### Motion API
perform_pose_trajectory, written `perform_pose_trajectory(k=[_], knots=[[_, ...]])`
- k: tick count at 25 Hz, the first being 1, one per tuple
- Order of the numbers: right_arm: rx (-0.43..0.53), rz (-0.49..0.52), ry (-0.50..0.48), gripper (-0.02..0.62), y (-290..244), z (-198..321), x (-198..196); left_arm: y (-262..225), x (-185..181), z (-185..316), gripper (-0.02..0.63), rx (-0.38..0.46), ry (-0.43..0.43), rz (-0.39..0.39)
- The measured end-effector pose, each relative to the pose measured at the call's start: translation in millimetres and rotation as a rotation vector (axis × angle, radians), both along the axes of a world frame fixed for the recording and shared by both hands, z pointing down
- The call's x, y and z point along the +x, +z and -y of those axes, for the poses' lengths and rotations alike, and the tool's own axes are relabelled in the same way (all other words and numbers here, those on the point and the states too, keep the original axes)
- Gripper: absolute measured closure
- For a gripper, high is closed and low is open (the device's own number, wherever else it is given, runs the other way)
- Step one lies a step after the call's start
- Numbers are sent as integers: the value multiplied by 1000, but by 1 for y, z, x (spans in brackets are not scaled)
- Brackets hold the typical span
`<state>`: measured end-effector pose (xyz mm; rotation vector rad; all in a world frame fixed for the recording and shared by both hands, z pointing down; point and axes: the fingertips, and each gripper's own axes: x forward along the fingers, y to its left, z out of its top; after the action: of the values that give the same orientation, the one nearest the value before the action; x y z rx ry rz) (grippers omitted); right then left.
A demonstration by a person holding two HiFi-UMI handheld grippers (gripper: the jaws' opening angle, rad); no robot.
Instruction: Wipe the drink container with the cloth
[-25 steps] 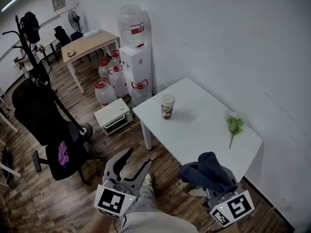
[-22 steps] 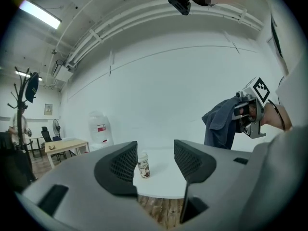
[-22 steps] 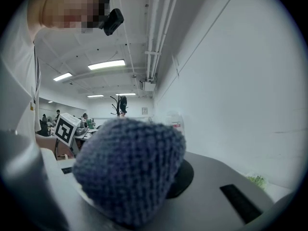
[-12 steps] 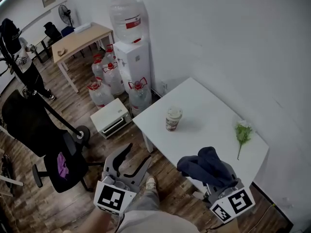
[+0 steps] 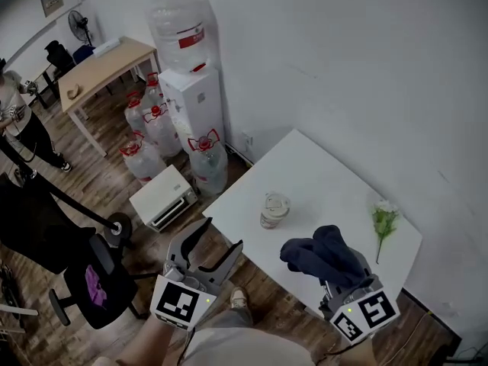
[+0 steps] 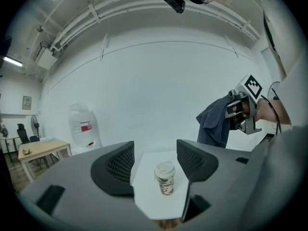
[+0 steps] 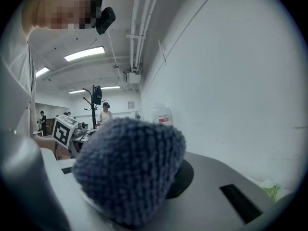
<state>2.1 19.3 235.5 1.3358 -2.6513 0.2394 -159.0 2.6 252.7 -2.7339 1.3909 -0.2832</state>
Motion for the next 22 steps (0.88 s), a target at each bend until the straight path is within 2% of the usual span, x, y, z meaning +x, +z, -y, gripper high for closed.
perform_pose_trajectory(k=[3, 9, 17, 22], knots=[[-11, -1, 27, 557, 6, 17, -3, 15, -1, 21, 330, -2, 62, 38], [-45, -13, 60, 557, 18, 44, 0, 30, 12, 51, 313, -34, 129, 48], [-100, -28, 68, 557, 36, 71, 20, 52, 38, 74, 287, -82, 181, 50], [-120, -27, 57, 557, 47, 90, 32, 69, 56, 89, 278, -97, 178, 62]])
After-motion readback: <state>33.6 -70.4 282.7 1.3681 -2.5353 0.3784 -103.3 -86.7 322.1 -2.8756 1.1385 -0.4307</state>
